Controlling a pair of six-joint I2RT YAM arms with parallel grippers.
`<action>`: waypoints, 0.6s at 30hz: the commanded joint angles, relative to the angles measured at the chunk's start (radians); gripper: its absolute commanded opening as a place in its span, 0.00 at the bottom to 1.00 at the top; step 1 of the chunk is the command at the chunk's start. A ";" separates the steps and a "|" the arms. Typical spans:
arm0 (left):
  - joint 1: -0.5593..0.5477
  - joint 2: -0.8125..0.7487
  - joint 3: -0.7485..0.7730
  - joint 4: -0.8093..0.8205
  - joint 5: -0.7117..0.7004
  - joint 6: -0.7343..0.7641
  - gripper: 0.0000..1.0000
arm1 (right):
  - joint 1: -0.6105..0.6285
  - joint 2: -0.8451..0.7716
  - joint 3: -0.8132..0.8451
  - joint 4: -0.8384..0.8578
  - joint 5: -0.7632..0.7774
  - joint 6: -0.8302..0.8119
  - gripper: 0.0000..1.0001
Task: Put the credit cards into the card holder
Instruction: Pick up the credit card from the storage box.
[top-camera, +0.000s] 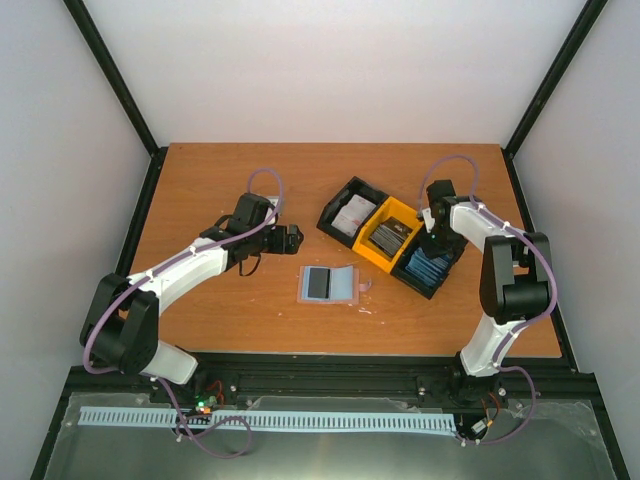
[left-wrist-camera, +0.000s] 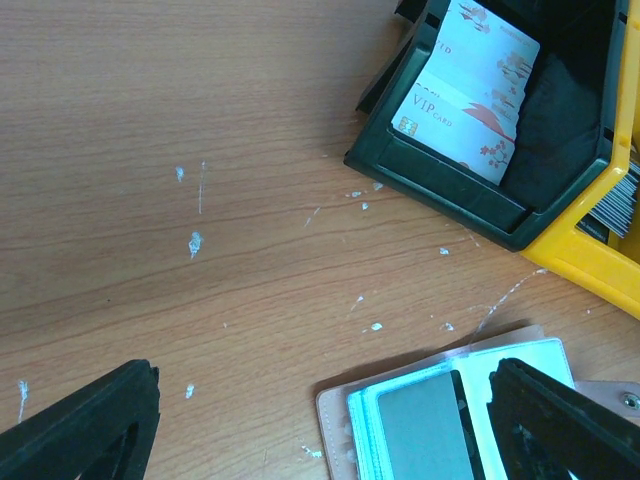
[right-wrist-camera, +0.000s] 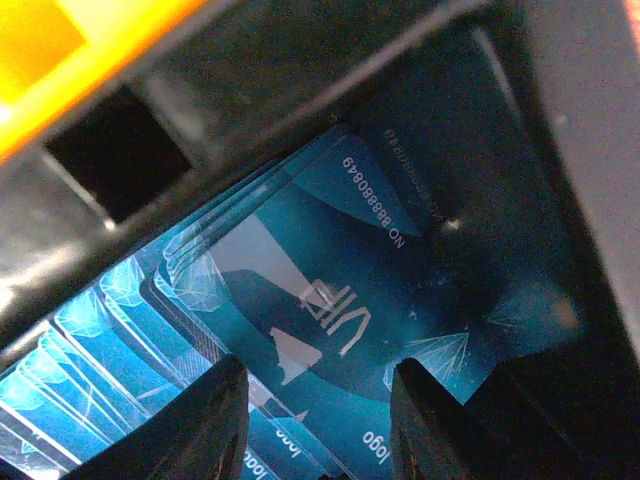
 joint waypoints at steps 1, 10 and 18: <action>0.003 0.004 0.000 0.010 -0.012 0.022 0.91 | 0.003 -0.023 0.024 -0.006 0.041 0.004 0.39; 0.004 0.007 0.002 0.012 -0.011 0.021 0.91 | 0.002 -0.036 0.022 -0.009 0.047 -0.005 0.39; 0.003 0.010 0.005 0.012 -0.014 0.024 0.91 | 0.001 -0.014 0.027 -0.016 0.026 -0.004 0.46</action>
